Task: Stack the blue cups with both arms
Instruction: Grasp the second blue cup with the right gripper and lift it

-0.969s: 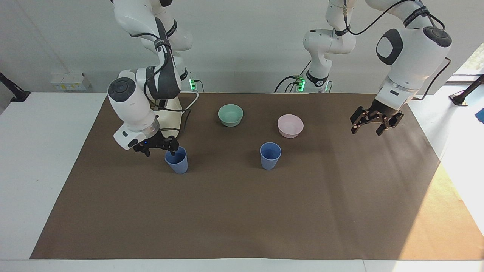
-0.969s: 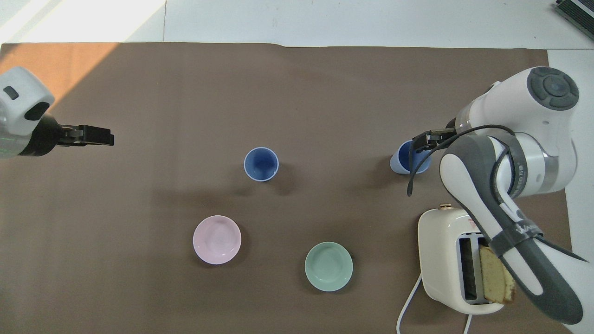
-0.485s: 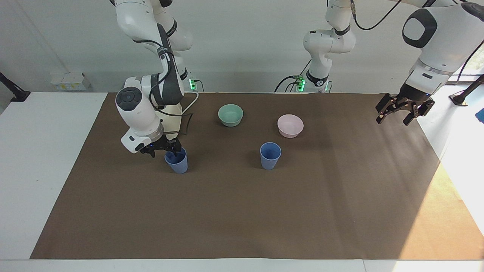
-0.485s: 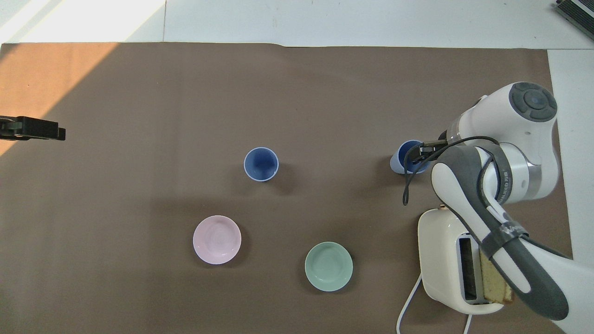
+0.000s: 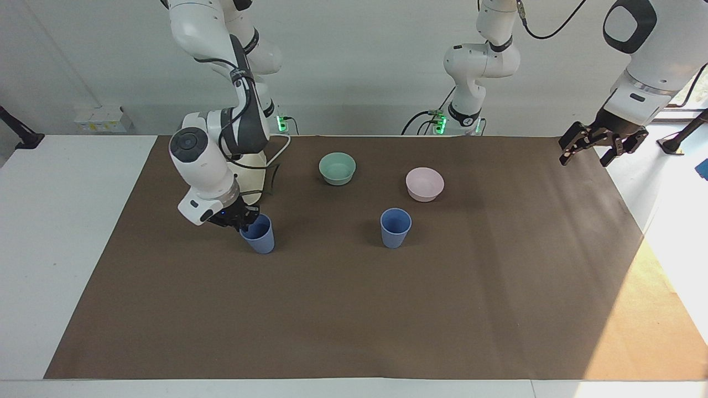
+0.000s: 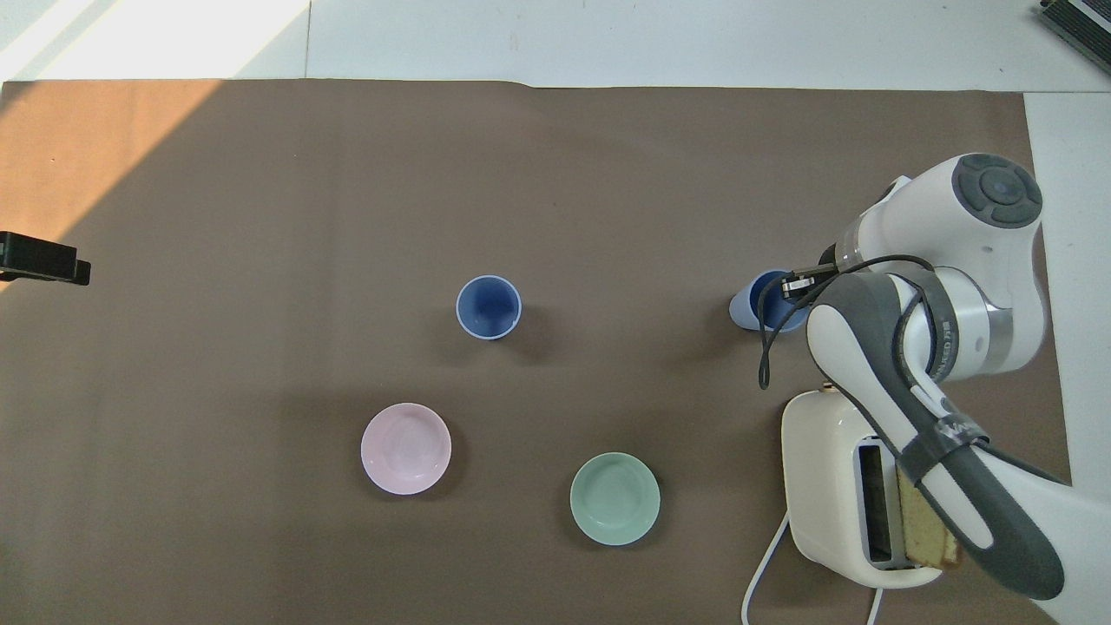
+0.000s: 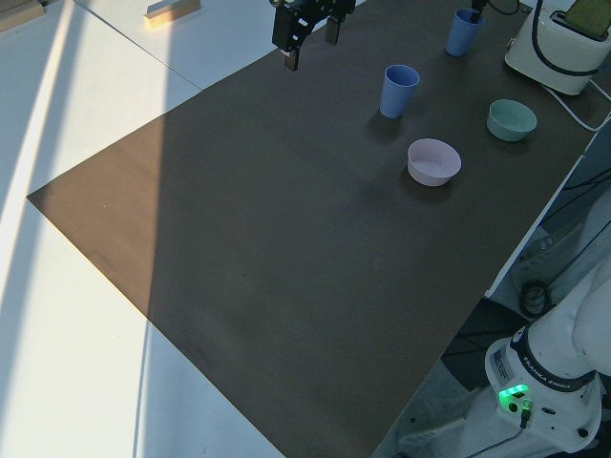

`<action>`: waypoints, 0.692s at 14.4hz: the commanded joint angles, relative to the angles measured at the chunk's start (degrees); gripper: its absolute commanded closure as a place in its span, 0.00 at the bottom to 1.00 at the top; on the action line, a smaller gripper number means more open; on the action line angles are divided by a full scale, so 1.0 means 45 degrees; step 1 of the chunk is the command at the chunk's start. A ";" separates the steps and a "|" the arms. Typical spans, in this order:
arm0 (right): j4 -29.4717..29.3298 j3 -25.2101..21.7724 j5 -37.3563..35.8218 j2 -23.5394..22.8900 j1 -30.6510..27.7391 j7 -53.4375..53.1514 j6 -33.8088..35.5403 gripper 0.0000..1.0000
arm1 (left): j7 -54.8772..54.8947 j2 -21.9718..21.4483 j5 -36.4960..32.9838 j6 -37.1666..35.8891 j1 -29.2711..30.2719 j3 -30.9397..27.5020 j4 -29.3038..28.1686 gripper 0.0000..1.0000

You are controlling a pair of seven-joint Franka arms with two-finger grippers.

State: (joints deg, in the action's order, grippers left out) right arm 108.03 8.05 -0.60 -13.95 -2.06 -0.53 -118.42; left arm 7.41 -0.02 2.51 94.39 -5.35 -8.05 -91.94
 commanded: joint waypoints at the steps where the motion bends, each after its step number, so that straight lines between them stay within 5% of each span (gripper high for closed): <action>1: -0.0080 0.0143 0.0113 -0.0005 -0.0069 0.0294 0.0006 1.00 | 0.0151 0.0062 -0.0285 -0.0427 0.0192 0.0149 0.0138 0.00; 4: -0.1657 0.0553 0.0462 0.0015 -0.0088 0.0080 0.1719 1.00 | 0.0092 0.0023 -0.0304 -0.0506 0.0212 0.0129 0.0138 0.00; 6: -0.2460 0.0594 0.2136 0.0093 -0.0108 -0.0057 0.2600 1.00 | 0.0092 0.0023 -0.0305 -0.0545 0.0231 0.0129 0.0138 0.00; 10: -0.4062 0.1218 0.2107 0.0093 0.0629 -0.1984 0.3795 1.00 | 0.0073 0.0043 -0.0305 -0.0447 0.0212 0.0148 0.0197 0.00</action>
State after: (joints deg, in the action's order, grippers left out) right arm 93.08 11.92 8.55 -13.13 -1.66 -4.27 -103.53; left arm 7.41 0.06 2.46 93.33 -5.01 -8.04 -91.92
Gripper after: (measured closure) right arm 0.947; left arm 0.000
